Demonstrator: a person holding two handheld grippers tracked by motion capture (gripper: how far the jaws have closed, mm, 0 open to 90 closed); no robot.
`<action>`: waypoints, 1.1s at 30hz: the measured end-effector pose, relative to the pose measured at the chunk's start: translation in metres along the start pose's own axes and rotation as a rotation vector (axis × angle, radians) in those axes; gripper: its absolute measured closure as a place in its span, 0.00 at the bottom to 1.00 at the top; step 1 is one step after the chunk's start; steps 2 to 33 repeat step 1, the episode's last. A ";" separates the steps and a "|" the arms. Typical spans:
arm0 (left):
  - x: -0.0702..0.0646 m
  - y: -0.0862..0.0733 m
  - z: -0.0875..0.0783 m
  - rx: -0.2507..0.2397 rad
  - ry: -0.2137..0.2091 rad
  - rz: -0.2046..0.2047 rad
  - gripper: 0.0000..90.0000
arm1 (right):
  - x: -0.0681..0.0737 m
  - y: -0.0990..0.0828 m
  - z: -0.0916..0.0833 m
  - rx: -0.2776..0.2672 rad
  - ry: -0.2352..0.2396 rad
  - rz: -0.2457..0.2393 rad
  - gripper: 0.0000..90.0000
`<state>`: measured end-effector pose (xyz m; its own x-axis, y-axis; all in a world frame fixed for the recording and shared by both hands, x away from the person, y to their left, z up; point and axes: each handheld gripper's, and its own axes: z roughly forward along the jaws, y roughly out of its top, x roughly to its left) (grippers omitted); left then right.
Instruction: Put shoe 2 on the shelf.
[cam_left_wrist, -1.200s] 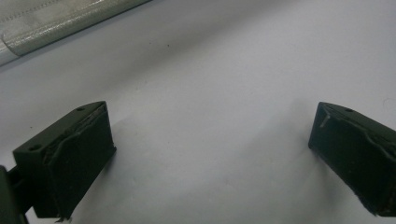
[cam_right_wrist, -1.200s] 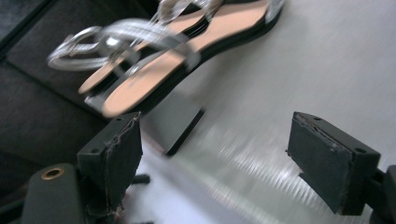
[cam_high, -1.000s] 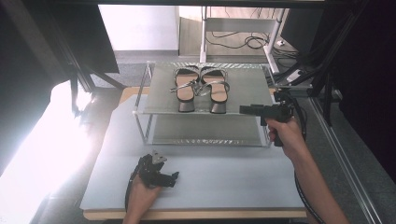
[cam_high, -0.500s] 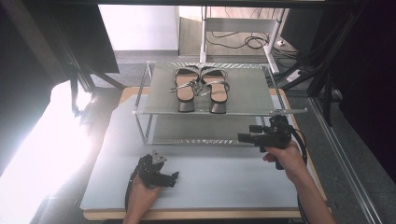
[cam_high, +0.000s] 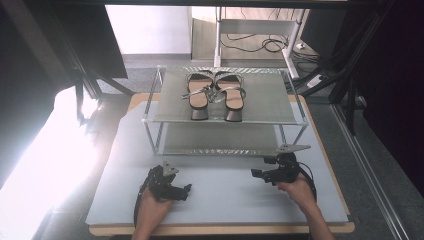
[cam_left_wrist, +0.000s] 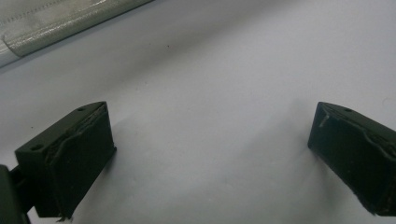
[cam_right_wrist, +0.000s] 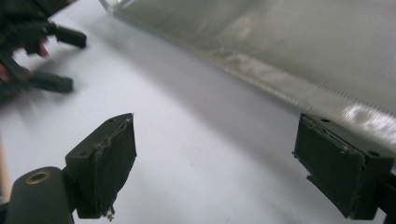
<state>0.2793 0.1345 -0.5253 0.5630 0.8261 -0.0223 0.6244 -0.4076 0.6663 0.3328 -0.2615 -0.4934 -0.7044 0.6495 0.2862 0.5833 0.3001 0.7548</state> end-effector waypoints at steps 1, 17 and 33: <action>0.000 0.000 0.000 -0.002 -0.001 -0.004 0.00 | 0.000 -0.004 0.003 0.003 -0.002 -0.006 0.14; 0.000 0.000 0.000 -0.002 -0.001 -0.004 0.00 | 0.000 -0.004 0.003 0.003 -0.002 -0.006 0.14; 0.000 0.000 0.000 -0.002 -0.001 -0.004 0.00 | 0.000 -0.004 0.003 0.003 -0.002 -0.006 0.14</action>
